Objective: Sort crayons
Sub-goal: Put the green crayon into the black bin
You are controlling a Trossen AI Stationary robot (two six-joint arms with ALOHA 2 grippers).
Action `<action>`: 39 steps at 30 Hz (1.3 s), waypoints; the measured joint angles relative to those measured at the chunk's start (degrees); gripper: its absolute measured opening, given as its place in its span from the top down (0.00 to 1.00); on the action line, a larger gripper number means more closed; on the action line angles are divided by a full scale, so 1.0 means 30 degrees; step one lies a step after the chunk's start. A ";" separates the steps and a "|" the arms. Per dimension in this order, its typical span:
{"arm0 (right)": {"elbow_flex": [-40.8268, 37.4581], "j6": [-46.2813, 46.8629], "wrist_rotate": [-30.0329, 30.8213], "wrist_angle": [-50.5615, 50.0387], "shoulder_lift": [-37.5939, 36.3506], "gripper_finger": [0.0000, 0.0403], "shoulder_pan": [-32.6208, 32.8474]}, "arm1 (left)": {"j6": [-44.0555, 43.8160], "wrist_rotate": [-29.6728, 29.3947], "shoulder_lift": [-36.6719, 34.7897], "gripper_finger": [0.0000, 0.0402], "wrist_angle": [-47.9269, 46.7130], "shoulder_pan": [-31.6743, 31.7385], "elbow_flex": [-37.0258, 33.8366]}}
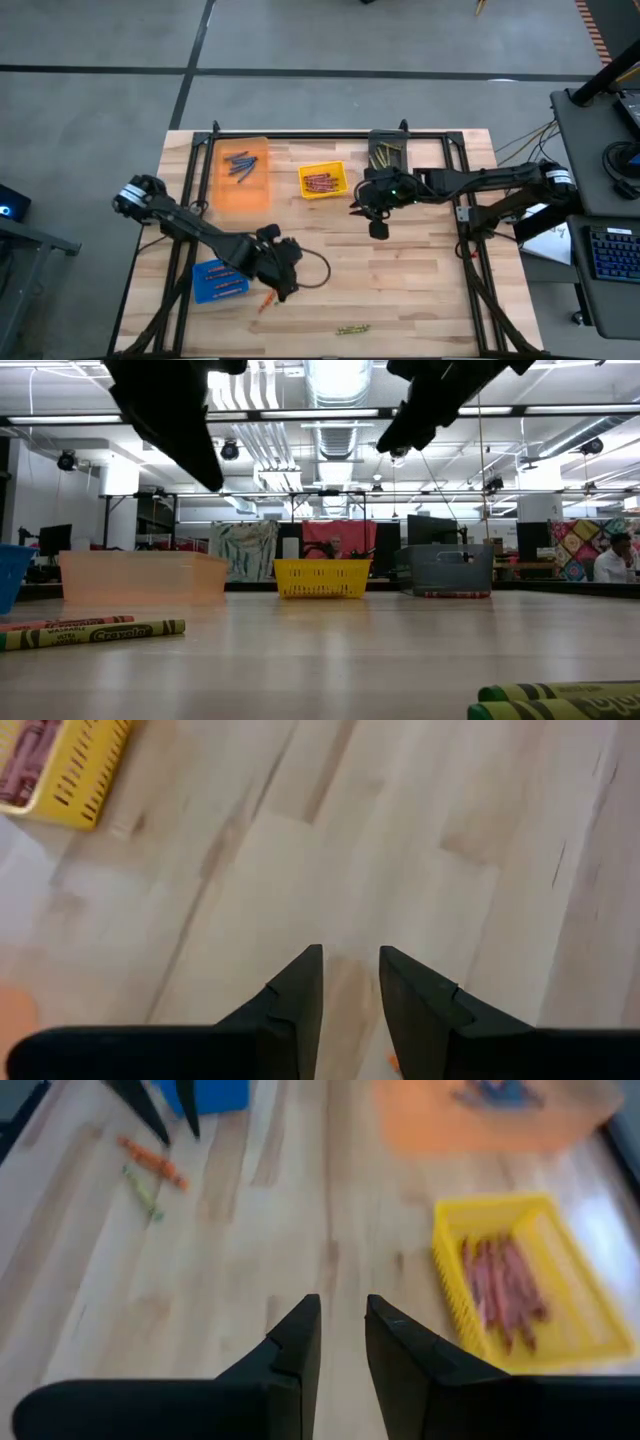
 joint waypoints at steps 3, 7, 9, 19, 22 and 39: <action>0.0000 0.0673 -0.0002 -0.1669 -0.0519 0.83 0.0360 | -0.0193 0.0032 0.0775 0.79 -0.0144 -0.0434 0.0638; 0.0000 0.1632 -0.0007 -0.3215 -0.0874 0.81 0.0996 | -0.0504 0.0321 0.1368 0.79 -0.0224 -0.0873 0.0865; 0.0000 0.2072 -0.0014 -0.3515 -0.0909 0.81 0.1306 | -0.0704 0.0510 0.1524 0.78 -0.0258 -0.1096 0.0849; -0.0036 0.4044 -0.0009 -0.4535 -0.0706 0.83 0.2882 | -0.2009 0.1355 0.2798 0.65 0.0712 -0.2394 0.0366; -0.0036 0.4599 0.0000 -0.4479 -0.0646 0.82 0.3367 | -0.2225 0.1379 0.3451 0.62 0.1390 -0.2671 0.0420; -0.0044 0.5920 0.1142 -0.4418 -0.0561 0.82 0.6054 | -0.5201 0.1277 0.6829 0.61 0.1306 -0.3392 0.1455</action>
